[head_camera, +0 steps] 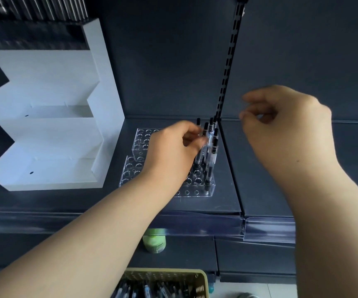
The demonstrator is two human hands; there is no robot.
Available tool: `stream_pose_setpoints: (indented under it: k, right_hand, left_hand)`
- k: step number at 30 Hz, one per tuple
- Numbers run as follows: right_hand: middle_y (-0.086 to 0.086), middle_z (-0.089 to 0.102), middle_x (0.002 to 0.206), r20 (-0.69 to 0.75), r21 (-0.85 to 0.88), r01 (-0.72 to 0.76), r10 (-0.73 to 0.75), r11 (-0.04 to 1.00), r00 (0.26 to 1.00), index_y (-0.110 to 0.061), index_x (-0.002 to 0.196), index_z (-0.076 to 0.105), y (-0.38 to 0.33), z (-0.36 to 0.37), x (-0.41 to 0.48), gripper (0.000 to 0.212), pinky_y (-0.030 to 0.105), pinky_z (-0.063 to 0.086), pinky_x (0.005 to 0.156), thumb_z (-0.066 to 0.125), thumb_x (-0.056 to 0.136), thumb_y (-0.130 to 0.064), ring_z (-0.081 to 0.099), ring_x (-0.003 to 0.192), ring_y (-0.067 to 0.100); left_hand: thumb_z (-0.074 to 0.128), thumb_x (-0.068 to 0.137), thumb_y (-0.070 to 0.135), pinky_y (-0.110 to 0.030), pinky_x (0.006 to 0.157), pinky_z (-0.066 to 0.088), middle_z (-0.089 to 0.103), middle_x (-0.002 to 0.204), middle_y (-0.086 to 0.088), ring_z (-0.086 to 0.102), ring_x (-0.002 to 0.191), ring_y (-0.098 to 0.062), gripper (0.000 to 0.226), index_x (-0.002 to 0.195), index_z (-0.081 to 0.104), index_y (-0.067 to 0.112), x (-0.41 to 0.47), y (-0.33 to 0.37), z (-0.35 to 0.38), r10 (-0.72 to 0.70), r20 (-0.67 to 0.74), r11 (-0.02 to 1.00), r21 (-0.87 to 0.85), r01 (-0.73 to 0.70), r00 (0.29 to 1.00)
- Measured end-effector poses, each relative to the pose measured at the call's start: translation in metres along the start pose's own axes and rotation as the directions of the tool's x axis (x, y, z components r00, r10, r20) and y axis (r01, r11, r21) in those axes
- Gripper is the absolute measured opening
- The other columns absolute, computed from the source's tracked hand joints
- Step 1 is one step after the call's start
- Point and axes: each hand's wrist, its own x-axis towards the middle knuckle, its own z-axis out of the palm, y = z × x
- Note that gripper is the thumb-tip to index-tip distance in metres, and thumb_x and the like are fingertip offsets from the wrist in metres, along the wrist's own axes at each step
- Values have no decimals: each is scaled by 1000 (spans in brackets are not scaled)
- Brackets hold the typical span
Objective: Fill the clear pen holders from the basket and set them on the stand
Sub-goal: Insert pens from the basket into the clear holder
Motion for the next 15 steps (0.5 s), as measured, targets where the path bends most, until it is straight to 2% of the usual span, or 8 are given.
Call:
stream_pose_setpoints:
  k: [3, 8, 12, 15]
  right_hand:
    - [-21, 58, 71, 6, -4, 0, 0, 1000, 1000, -28, 105, 65, 0, 2, 0, 26, -3, 35, 57, 58, 83, -17, 56, 69, 4]
    - [-23, 57, 70, 7, -13, 11, -11, 1000, 1000, -27, 106, 65, 0, 4, 0, 25, -2, 35, 58, 59, 83, -18, 55, 69, 6]
    - [-20, 57, 71, 10, -26, 36, -35, 999, 999, -28, 106, 65, -5, 7, -1, 26, 11, 37, 59, 58, 83, -18, 56, 71, 5]
    - [-19, 56, 72, 38, -37, 75, -73, 996, 997, -27, 107, 66, -14, 11, -9, 27, 19, 42, 66, 59, 83, -16, 58, 75, 8]
  left_hand:
    - [73, 79, 21, 0, 61, 41, 60, 66, 21, 55, 67, 12, 17, 75, 61, 32, 1, -3, 0, -11, 3, 1000, 21, 11, 1000]
    - [73, 80, 24, -2, 61, 44, 61, 68, 19, 56, 71, 10, 13, 77, 62, 30, 0, -6, -1, -36, 27, 999, 35, 35, 999]
    - [73, 80, 25, 0, 59, 42, 62, 71, 19, 55, 68, 14, 12, 87, 64, 29, -2, -7, -7, -69, 62, 996, 53, 66, 996]
    - [73, 79, 24, -1, 61, 42, 64, 76, 16, 57, 64, 7, 17, 94, 66, 26, -10, -9, -18, -44, 73, 995, 90, 38, 996]
